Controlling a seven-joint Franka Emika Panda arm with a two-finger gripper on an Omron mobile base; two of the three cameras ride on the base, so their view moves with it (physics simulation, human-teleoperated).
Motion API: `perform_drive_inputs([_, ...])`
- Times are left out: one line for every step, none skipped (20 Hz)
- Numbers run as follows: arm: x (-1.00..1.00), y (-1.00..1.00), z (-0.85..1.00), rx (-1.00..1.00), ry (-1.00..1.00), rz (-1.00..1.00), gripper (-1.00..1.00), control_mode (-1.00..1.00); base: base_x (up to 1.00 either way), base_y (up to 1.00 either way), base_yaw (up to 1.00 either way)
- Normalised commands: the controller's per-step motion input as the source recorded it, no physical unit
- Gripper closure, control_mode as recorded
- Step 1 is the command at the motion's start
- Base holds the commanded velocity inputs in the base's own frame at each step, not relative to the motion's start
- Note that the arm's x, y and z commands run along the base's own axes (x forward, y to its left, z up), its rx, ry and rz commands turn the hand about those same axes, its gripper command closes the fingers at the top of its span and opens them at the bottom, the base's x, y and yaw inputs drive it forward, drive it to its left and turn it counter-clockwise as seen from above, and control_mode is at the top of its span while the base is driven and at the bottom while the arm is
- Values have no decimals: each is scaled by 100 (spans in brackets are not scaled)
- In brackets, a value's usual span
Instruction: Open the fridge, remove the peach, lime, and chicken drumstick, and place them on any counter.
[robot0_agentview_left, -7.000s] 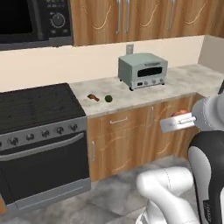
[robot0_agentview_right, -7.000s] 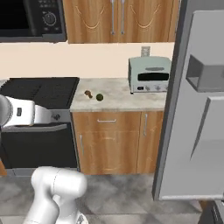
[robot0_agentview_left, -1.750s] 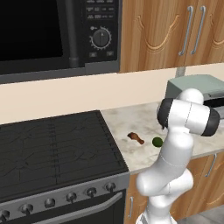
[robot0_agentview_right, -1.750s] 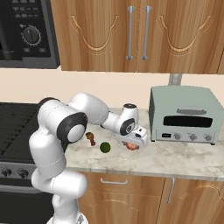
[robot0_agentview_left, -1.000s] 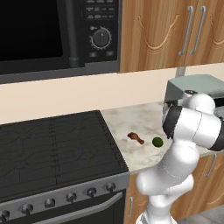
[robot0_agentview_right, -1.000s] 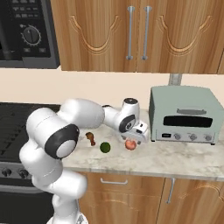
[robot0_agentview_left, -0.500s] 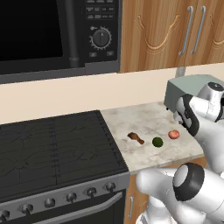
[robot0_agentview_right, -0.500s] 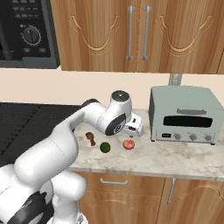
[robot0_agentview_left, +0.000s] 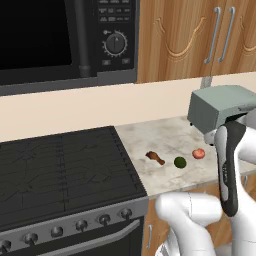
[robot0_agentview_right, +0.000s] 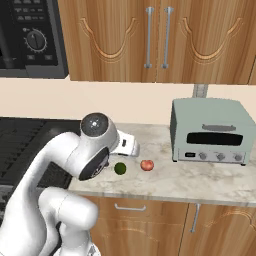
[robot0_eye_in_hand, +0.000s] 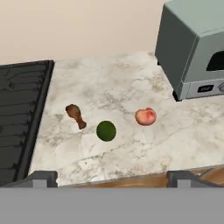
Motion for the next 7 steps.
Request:
perform_drive_inputs([-100,35,100,-5,-2,8,-100,-100,0,0,0])
perform_drive_inputs([-100,37,100,-6,0,8,-100,-100,0,0,0])
perform_drive_inputs([-100,39,100,-7,0,8,-100,-100,0,0,0])
perform_drive_inputs([-100,39,100,-7,0,8,-100,-100,0,0,0])
perform_drive_inputs([-100,41,100,-7,0,8,-100,-100,0,0,0])
perform_drive_inputs([-100,44,100,-7,0,8,-100,-100,0,0,0])
perform_drive_inputs([-100,47,100,-8,0,9,-100,-100,0,0,0])
